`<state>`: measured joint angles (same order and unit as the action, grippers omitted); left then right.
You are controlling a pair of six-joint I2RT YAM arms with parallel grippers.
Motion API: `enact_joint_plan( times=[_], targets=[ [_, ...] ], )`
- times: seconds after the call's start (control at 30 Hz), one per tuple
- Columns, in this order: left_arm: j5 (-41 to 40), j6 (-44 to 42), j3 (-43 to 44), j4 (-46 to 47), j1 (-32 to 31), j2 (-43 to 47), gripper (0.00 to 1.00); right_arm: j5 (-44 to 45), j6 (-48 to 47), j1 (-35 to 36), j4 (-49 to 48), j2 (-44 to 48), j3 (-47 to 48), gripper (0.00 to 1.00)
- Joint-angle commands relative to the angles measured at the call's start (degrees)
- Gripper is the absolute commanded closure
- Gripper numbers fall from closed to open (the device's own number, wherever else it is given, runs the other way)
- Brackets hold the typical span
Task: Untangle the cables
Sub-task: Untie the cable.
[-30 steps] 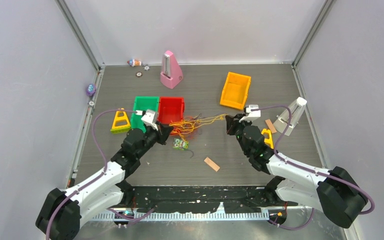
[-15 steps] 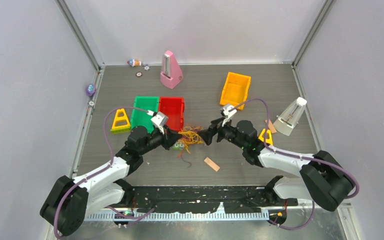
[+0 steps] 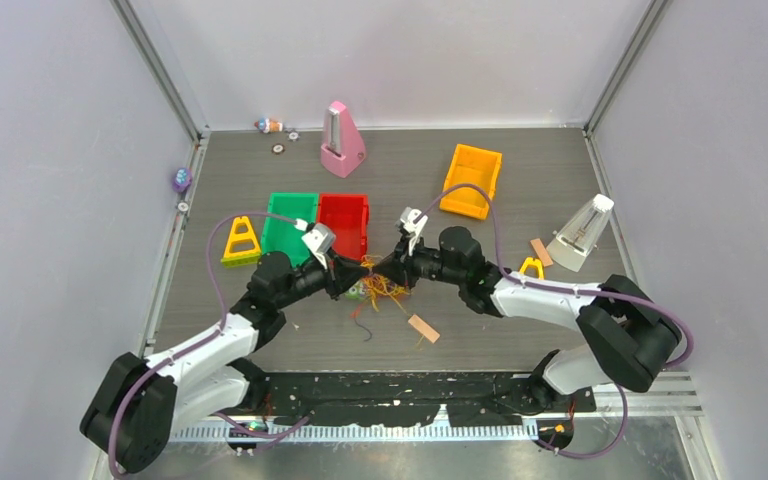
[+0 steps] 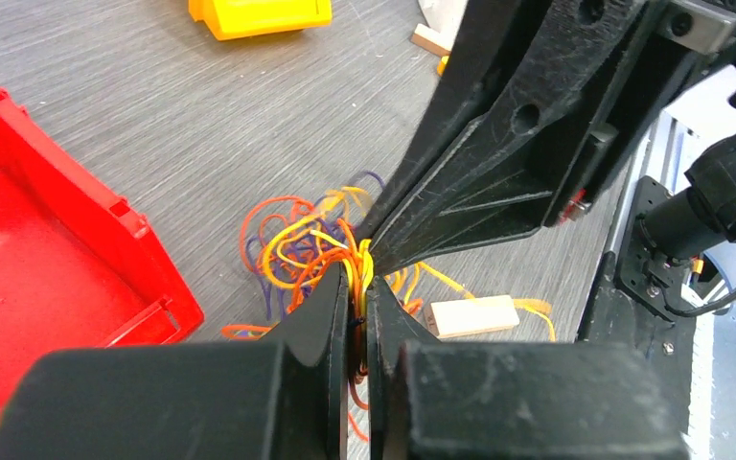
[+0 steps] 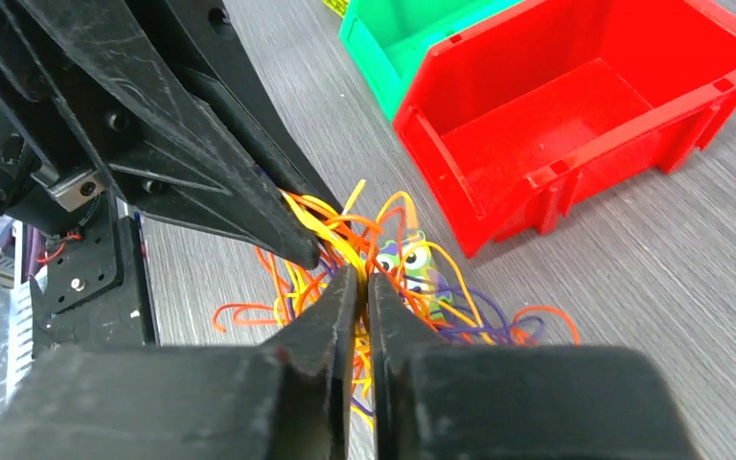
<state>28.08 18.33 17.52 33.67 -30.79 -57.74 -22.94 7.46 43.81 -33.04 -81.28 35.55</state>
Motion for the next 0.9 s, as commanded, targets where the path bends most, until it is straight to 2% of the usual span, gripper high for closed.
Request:
enact_joint_plan(
  times=[0.0, 0.03, 0.2, 0.43, 0.5, 0.53, 0.57, 0.6, 0.63, 0.7, 0.73, 0.87],
  targets=[
    [-3.3, -0.1, 0.7, 0.9, -0.2, 2.9, 0.97, 8.0, -1.2, -0.1, 1.7, 2.3, 0.2, 0.93],
    [-6.5, -0.5, 0.7, -0.4, -0.2, 3.5, 0.97, 9.6, -1.0, 0.0, 0.8, 4.2, -0.6, 0.94],
    [-21.5, -1.4, 3.0, -11.0, -0.2, 3.9, 1.0, 28.5, -0.2, 0.0, -3.5, 12.2, -8.4, 0.94],
    [-24.0, -0.9, 4.0, -13.4, -0.2, 3.1, 0.97, 50.0, 2.4, -0.1, -4.4, 19.7, -13.7, 0.94],
    [-22.0, -1.2, 3.8, -12.5, -0.2, 3.2, 0.95, 49.8, 2.2, -0.1, -4.8, 20.8, -14.3, 0.94],
    [-20.4, -1.4, 3.6, -11.5, -0.2, 3.2, 0.95, 47.9, 0.5, -0.1, -5.3, 20.4, -14.3, 0.82],
    [-18.6, -1.6, 3.1, -10.3, -0.2, 3.2, 0.95, 41.2, -0.4, -0.2, -5.7, 19.8, -13.7, 0.56],
    [-16.7, -1.6, 3.0, -9.2, -0.2, 2.9, 0.95, 37.0, -1.9, -0.1, -6.0, 18.0, -13.1, 0.42],
    [-15.4, -1.6, 2.9, -8.4, -0.2, 2.6, 0.95, 29.3, -2.4, -0.1, -6.0, 16.8, -11.6, 0.18],
    [-13.3, -1.3, 3.1, -7.5, -0.2, 2.2, 0.95, 18.1, -2.9, -0.1, -5.3, 12.7, -8.7, 0.03],
    [-11.9, -1.3, 3.1, -7.0, -0.2, 2.1, 0.95, 13.0, -3.2, 0.0, -4.6, 10.1, -7.7, 0.02],
    [-8.5, -1.2, 1.8, -3.5, -0.2, 2.8, 0.94, 8.1, -4.8, 1.9, -0.8, 4.1, -2.8, 0.02]
  ],
)
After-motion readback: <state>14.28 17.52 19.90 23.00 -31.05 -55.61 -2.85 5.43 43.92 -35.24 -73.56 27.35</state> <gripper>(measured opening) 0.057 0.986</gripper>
